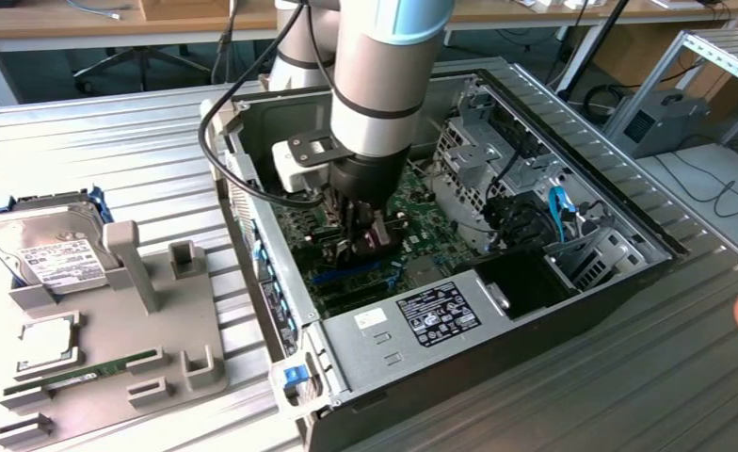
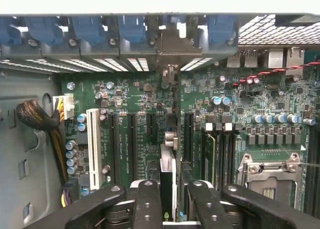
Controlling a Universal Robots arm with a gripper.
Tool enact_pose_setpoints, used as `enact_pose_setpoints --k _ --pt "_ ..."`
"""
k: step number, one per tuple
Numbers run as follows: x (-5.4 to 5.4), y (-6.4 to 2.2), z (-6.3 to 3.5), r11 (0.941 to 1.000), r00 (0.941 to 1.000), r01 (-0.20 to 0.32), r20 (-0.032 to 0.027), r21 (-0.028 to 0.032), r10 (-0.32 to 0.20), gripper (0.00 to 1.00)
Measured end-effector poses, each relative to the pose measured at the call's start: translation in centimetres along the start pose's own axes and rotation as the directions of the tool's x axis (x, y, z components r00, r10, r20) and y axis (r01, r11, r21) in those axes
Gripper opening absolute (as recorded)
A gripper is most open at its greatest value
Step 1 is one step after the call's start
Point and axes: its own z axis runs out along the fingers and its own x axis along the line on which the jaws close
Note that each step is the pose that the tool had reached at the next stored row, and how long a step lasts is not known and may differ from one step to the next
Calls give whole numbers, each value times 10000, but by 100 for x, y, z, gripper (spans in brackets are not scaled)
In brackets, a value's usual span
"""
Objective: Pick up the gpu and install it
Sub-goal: 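Insert the gpu into the slot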
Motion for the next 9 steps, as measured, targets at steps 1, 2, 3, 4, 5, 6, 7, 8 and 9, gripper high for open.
enact_pose_setpoints --k 1,2,3,4,5,6,7,8,9 --pt "0 0 3 10000 10000 -12 -8 0 12 26" --pt "0 0 6 10000 10000 -15 -12 0 15 26" --pt "1 0 10 10000 10000 -18 -12 0 18 26" --pt "1 0 12 10000 10000 -20 -13 0 20 26" --pt "0 0 15 10000 10000 -20 -13 0 20 26" --pt "0 0 19 10000 10000 -20 -12 1 20 26" --pt "1 1 23 10000 10000 -20 -11 1 20 26" --pt "1 1 28 10000 10000 -20 -12 1 20 26" --pt "1 1 37 10000 10000 -20 -11 1 20 26"
